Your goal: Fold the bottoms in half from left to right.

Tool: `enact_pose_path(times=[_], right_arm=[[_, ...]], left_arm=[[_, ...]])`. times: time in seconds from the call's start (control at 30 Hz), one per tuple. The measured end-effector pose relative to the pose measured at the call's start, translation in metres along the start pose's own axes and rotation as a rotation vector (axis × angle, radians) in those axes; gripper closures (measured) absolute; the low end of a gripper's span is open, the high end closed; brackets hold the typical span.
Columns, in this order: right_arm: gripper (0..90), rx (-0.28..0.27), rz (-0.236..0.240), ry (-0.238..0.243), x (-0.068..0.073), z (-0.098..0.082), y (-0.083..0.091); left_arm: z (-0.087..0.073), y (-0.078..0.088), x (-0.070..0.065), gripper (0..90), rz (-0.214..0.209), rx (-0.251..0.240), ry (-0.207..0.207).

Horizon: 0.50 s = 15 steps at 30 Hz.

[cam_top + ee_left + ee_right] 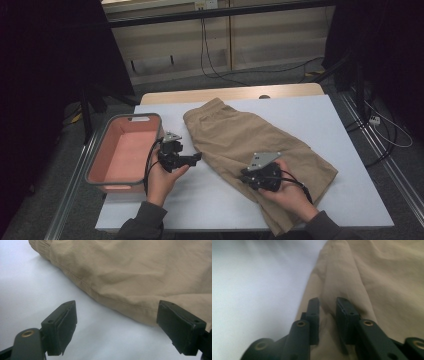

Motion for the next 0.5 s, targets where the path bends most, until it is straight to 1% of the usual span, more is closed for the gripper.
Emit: enact_pose_path(times=[0.03, 0.07, 0.1, 0.13, 0.17, 0.2, 0.23, 0.27, 0.3, 0.33, 0.37, 0.4, 0.43, 0.47, 0.5], right_arm=[[65.4, 0.009, -0.009, 0.011, 0.003, 0.002, -0.006], [65.4, 0.009, -0.009, 0.011, 0.003, 0.002, -0.006], [61.9, 0.02, -0.026, 0.024, 0.002, 0.002, -0.012], [61.9, 0.02, -0.026, 0.024, 0.002, 0.002, -0.012], [61.2, 0.026, -0.032, 0.035, 0.001, 0.002, -0.015], [61.3, 0.035, -0.048, 0.042, -0.002, 0.001, -0.017], [61.2, 0.038, -0.055, 0.036, -0.004, 0.001, -0.018], [61.3, 0.038, -0.047, 0.018, -0.007, 0.0, -0.019], [64.1, 0.04, -0.054, -0.008, -0.012, -0.002, -0.024], [64.1, 0.04, -0.054, -0.008, -0.012, -0.002, -0.024], [67.7, 0.031, -0.05, -0.02, -0.016, -0.004, -0.028], [67.7, 0.031, -0.05, -0.02, -0.016, -0.004, -0.028], [71.1, 0.034, -0.041, -0.019, -0.015, -0.003, -0.03], [71.1, 0.034, -0.041, -0.019, -0.015, -0.003, -0.03], [74.0, 0.034, -0.036, -0.019, -0.015, -0.003, -0.03]], left_arm=[[0.0, 0.0, 0.0, 16.8, -0.001, 0.001, 0.002], [0.0, 0.0, 0.0, 16.8, -0.001, 0.001, 0.002], [-0.001, 0.0, 0.001, 16.8, -0.001, 0.002, 0.005], [-0.001, 0.0, 0.001, 16.8, -0.001, 0.002, 0.005], [-0.001, 0.0, 0.001, 16.8, -0.002, 0.001, 0.005], [-0.001, 0.0, 0.002, 16.8, 0.0, 0.003, 0.004], [-0.002, 0.0, 0.002, 16.8, 0.0, 0.002, 0.006], [-0.002, 0.0, 0.002, 16.8, -0.001, 0.005, 0.005], [-0.001, 0.0, 0.003, 16.8, 0.0, 0.0, 0.011], [-0.001, 0.0, 0.003, 16.8, 0.0, 0.0, 0.011], [-0.001, 0.0, 0.002, 16.8, 0.001, -0.001, 0.014], [-0.001, 0.0, 0.003, 16.8, 0.001, 0.0, 0.011], [-0.001, 0.0, 0.002, 16.8, -0.001, 0.004, 0.006], [-0.001, 0.0, 0.002, 16.8, -0.001, 0.004, 0.006], [-0.001, 0.0, 0.002, 16.8, -0.001, 0.004, 0.006]])
Point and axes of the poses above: each handheld gripper's, and its own axes: y roughly backward along the jaws, z roughly out of its top, x roughly to its left, the point moved 8 cm from there along -y, roughly forward along the jaws
